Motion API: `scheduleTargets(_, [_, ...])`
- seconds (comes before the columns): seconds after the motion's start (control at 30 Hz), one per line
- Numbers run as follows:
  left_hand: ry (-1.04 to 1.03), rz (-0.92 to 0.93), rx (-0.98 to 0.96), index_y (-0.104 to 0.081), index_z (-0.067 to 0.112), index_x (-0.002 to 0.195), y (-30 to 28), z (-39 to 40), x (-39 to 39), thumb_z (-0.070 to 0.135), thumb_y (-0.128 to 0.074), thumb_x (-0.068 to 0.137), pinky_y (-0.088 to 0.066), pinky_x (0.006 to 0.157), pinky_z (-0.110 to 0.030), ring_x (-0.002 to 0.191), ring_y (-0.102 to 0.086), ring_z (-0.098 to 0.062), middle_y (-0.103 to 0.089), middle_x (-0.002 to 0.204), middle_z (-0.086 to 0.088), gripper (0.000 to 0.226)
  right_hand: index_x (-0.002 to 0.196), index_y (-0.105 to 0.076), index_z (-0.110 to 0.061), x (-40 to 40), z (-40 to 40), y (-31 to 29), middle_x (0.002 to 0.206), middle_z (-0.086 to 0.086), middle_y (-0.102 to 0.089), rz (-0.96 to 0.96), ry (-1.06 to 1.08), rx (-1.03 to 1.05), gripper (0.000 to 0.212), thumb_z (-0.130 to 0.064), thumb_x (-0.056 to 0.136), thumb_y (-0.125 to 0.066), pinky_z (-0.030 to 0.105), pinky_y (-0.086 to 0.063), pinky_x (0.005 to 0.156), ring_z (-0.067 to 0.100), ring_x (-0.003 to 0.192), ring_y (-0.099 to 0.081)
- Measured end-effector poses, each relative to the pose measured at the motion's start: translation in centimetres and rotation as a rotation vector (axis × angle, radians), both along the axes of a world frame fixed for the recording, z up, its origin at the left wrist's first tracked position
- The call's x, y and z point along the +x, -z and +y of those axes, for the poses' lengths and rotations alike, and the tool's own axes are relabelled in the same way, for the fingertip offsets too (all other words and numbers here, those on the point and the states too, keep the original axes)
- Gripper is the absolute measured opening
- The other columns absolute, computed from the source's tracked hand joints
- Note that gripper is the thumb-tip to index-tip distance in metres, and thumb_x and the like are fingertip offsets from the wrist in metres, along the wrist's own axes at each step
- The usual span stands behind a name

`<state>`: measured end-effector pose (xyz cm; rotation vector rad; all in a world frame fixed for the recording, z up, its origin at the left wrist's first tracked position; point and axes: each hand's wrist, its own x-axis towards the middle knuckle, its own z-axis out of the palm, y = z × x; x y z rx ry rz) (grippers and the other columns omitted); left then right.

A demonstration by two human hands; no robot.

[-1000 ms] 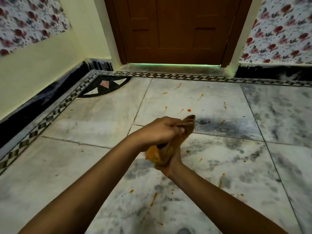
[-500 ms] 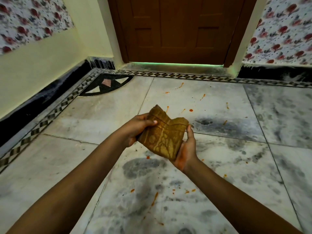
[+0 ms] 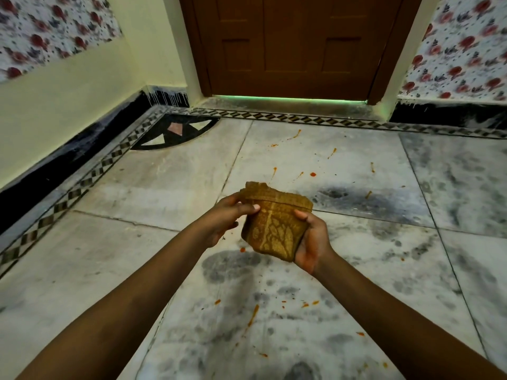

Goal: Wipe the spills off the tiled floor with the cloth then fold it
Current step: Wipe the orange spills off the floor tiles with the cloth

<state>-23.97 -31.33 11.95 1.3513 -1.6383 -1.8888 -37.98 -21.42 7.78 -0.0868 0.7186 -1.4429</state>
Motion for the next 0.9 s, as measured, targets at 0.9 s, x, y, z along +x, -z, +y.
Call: scheduleTargets(0.9, [-0.339, -0.443, -0.815, -0.055, 0.016, 0.102, 5.8, -9.3, -6.8, 0.030, -0.063, 0.082, -0.044, 0.076, -0.032, 0.091, -0.060, -0.029, -0.064, 0.095, -0.009, 0.026, 0.117, -0.063, -0.011, -10.3, -4.3, 8.2, 0.127, 0.011, -0.059, 1.354, 0.116, 0.559, 0.028, -0.018, 0.093, -0.050, 0.028, -0.040, 0.095, 0.027, 0.117, -0.053])
